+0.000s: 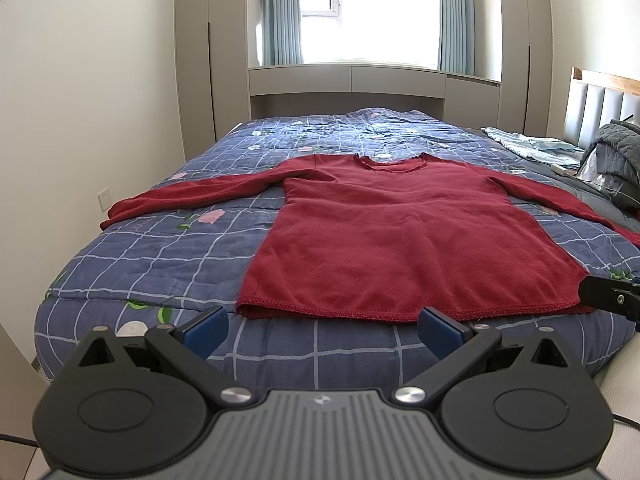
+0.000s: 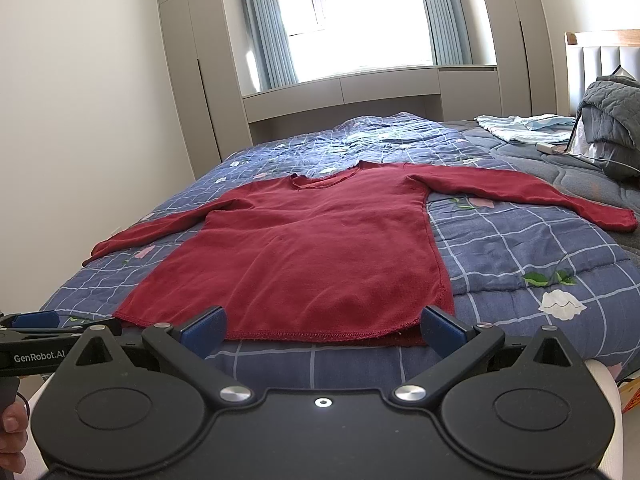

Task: Fold small clothes

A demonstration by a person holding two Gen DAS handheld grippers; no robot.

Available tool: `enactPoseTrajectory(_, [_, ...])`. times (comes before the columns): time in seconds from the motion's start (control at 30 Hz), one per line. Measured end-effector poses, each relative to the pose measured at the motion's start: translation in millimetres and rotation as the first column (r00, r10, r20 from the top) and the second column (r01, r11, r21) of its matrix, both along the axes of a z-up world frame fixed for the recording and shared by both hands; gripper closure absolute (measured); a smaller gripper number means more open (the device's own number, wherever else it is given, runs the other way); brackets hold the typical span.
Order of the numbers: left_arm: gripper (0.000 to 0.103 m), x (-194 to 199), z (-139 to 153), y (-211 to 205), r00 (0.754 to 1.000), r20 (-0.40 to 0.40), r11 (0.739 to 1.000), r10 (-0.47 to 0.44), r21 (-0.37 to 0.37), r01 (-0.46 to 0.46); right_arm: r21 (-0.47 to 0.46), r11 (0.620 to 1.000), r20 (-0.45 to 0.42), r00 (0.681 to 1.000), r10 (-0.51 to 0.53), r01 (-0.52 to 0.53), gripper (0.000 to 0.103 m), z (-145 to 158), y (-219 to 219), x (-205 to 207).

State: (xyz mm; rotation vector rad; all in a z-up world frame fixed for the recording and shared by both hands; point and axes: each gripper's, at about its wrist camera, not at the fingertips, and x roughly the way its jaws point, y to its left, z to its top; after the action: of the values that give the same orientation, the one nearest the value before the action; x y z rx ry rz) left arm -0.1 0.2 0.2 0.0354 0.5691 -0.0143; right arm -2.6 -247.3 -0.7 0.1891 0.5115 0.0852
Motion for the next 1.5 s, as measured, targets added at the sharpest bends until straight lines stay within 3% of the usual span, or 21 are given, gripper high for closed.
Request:
enactPoseTrajectory(0.5, [0.0, 0, 0, 0, 1.0, -0.008, 1.0, -0.004, -0.007, 0.004, 0.001, 1.0, 0.0, 1.0, 0.0, 0.0, 0.0, 1, 1, -1])
enactPoseTrajectory(0.9, [0.0, 22, -5, -6, 0.997, -0.069, 1.0, -0.021, 0.007, 0.022, 0.023, 1.0, -0.05, 0.999, 0.002, -0.001, 0.0, 1, -3, 13])
enactPoseTrajectory(1.1, [0.0, 52, -2, -18, 0.993, -0.115, 0.999, -0.036, 0.013, 0.038, 0.012, 1.0, -0.087, 0.996, -0.01, 0.011, 0.0, -2, -8, 32])
enactPoseTrajectory(1.3, [0.0, 99, 6, -35, 0.986, -0.157, 0.998, -0.055, -0.011, 0.054, -0.021, 0.998, -0.059, 0.997, -0.054, 0.053, 0.0, 0, -25, 60])
enactPoseTrajectory(1.5, [0.0, 157, 20, -61, 0.989, -0.132, 0.997, -0.072, -0.019, 0.07, -0.083, 0.984, -0.046, 0.986, -0.159, 0.155, 0.0, -1, -64, 105])
